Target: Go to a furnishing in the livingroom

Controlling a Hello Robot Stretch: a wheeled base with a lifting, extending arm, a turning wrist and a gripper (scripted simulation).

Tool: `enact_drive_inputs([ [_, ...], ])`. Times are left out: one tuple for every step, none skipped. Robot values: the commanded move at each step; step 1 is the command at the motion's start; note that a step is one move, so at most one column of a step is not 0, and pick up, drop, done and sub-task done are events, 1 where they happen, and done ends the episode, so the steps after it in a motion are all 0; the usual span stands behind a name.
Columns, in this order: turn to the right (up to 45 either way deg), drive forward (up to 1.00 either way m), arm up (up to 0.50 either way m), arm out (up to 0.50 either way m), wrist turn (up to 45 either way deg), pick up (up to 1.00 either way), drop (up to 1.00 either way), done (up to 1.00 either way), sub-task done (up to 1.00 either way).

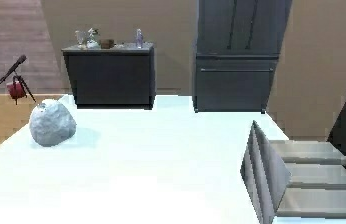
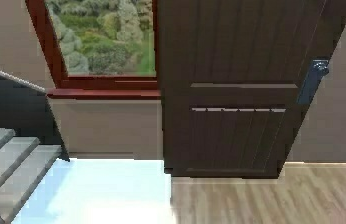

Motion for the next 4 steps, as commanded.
enact_drive_inputs([
  [45.0,0.0,0.0,0.0,0.0,0.0,0.0,0.0,0.0],
  [45.0,0.0,0.0,0.0,0.0,0.0,0.0,0.0,0.0],
  [0.0,0.05,0.0,0.0,0.0,0.0,0.0,0.0,0.0],
  [-45.0,0.0,0.0,0.0,0.0,0.0,0.0,0.0,0.0],
])
